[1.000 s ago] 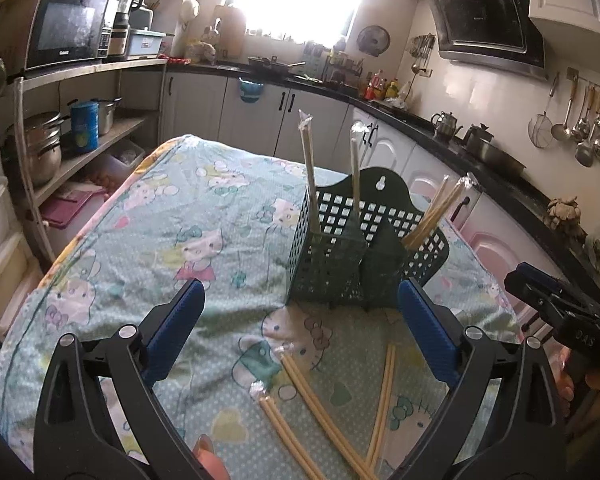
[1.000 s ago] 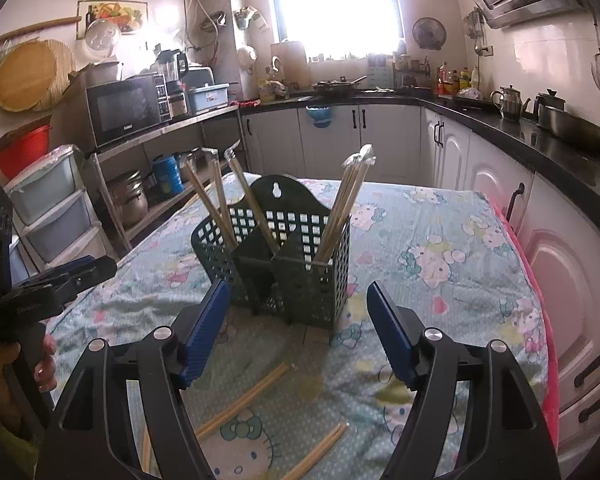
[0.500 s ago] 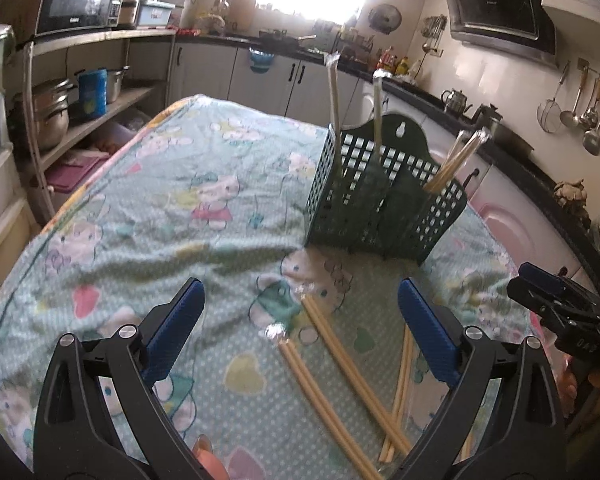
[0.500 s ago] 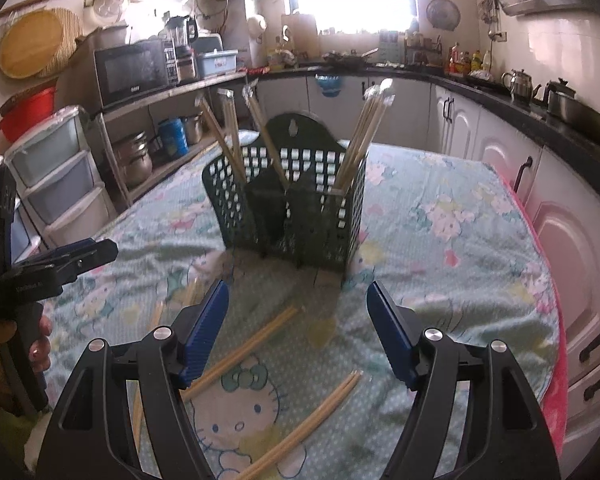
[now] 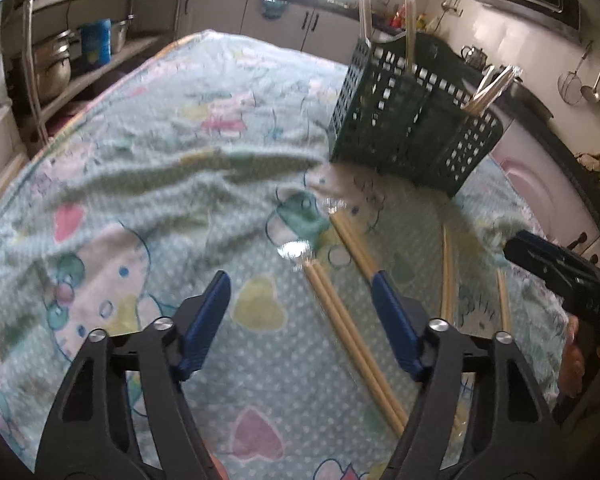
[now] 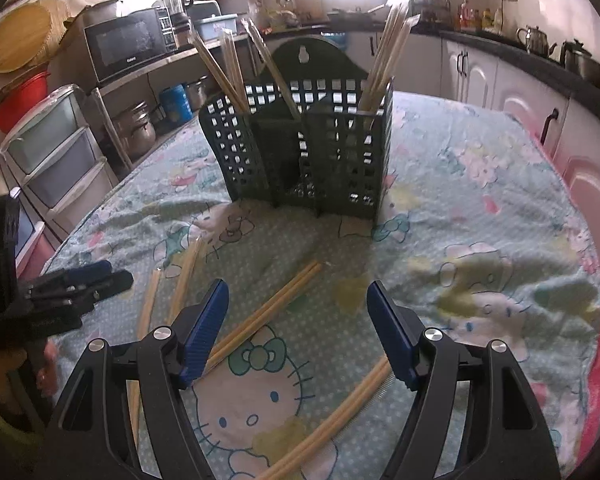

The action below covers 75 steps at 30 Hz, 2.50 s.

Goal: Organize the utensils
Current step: 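Move both tools back over the chopsticks lying on the cloth, then close the left tool on a chopstick while the right tool closes on another, then lift the chopsticks with both tools and carry them over the green caddy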

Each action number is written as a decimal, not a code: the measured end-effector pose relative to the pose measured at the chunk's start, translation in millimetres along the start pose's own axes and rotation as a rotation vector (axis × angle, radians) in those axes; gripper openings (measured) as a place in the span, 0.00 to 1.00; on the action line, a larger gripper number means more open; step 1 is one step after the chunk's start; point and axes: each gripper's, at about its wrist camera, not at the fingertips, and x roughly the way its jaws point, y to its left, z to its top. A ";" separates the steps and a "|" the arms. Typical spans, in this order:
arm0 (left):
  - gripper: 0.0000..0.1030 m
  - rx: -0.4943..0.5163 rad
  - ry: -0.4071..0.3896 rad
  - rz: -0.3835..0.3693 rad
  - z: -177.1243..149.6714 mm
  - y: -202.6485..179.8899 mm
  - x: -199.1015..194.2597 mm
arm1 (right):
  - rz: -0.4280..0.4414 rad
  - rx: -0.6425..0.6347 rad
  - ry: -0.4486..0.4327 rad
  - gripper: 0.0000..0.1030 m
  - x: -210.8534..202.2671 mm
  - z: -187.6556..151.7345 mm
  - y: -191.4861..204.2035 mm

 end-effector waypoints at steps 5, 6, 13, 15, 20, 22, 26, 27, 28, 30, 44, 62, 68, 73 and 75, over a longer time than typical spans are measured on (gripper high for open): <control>0.47 -0.003 0.035 -0.024 -4.6 -3.4 11.3 | 0.017 0.018 0.049 0.67 19.5 3.2 0.7; 0.45 0.000 0.036 -0.022 -4.7 -4.5 12.4 | 0.021 0.023 0.062 0.67 24.6 3.7 0.8; 0.39 0.007 0.048 -0.039 -3.7 -7.6 21.2 | 0.046 0.069 0.138 0.56 51.6 4.3 -1.8; 0.36 0.015 0.047 -0.032 -3.3 -8.0 22.7 | 0.046 0.081 0.152 0.55 57.8 4.9 -1.9; 0.29 0.008 0.048 -0.033 -0.4 -3.2 24.2 | 0.038 0.086 0.156 0.54 70.4 10.6 -1.0; 0.27 0.000 0.049 -0.042 0.6 0.3 24.8 | 0.034 0.085 0.153 0.51 73.8 13.7 -1.2; 0.24 0.002 0.051 -0.045 1.9 2.6 25.7 | 0.024 0.089 0.146 0.41 81.2 20.8 -3.7; 0.24 0.003 0.051 -0.046 2.3 3.0 26.1 | 0.022 0.091 0.146 0.36 82.9 22.3 -4.2; 0.23 0.003 0.051 -0.047 2.6 3.3 26.4 | 0.019 0.093 0.143 0.29 85.1 23.9 -5.4; 0.22 0.001 0.051 -0.050 2.9 4.2 26.6 | 0.025 0.099 0.136 0.25 87.2 26.2 -8.9; 0.09 -0.044 0.077 -0.099 10.6 12.0 28.4 | 0.109 0.059 0.061 0.08 61.8 42.0 3.8; 0.01 -0.013 -0.020 -0.193 37.2 -10.1 -13.9 | 0.120 -0.018 -0.073 0.06 1.5 56.7 14.7; 0.01 0.015 -0.072 -0.206 54.4 -24.0 -32.6 | 0.104 -0.036 -0.125 0.06 -20.9 61.7 15.2; 0.01 0.043 -0.114 -0.213 65.9 -34.0 -47.0 | 0.101 -0.049 -0.166 0.05 -37.4 64.5 14.6; 0.01 0.053 -0.127 -0.217 69.9 -38.8 -53.0 | 0.101 -0.052 -0.181 0.05 -43.9 66.3 14.4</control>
